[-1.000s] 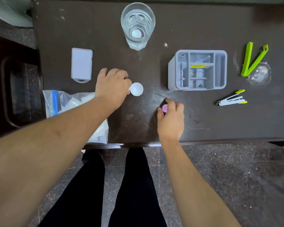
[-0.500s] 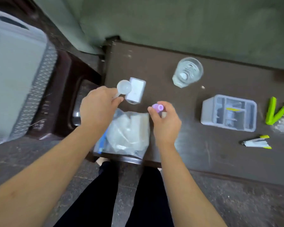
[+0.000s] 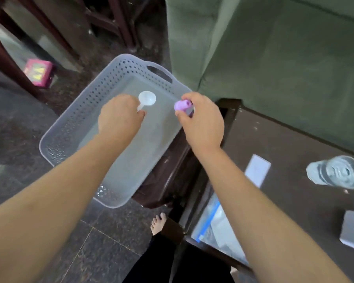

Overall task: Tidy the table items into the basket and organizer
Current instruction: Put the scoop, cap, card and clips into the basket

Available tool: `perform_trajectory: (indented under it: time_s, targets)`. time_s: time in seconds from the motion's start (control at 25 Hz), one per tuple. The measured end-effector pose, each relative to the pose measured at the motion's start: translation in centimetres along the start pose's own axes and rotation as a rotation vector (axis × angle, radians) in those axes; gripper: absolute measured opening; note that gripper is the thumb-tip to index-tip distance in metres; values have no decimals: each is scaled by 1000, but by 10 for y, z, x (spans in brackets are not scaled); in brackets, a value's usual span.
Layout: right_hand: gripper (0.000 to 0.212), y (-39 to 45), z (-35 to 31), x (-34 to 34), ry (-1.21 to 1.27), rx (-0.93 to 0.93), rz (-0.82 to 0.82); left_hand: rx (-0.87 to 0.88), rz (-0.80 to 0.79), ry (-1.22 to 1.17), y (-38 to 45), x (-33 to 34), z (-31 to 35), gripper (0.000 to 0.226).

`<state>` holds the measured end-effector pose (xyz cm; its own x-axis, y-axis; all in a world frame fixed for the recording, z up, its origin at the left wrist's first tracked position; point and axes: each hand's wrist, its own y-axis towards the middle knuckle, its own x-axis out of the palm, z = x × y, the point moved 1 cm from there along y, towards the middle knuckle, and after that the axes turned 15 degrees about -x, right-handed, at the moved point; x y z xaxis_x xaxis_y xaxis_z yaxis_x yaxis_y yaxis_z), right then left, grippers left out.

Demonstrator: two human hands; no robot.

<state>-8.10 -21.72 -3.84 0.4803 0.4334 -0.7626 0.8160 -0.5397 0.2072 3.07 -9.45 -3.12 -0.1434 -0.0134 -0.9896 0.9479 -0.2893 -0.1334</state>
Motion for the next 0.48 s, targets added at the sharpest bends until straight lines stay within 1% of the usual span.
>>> perform_trajectory:
  time_s: [0.12, 0.2, 0.24, 0.36, 0.48]
  targets:
    - [9, 46, -3, 28, -272, -106, -256, -34, -73, -20, 42, 32, -12, 24]
    - [13, 62, -2, 46, -396, -186, -414, -46, -95, -56, 64, 47, -14, 23]
    - [15, 68, -2, 55, -435, -218, -464, -54, -91, -72, 74, 53, -14, 24]
    - [19, 78, -8, 82, -510, -270, -506, -70, -50, -86, 99, 61, -18, 25]
    - [20, 87, -18, 99, -517, -309, -474, -81, -17, -86, 117, 63, -25, 27]
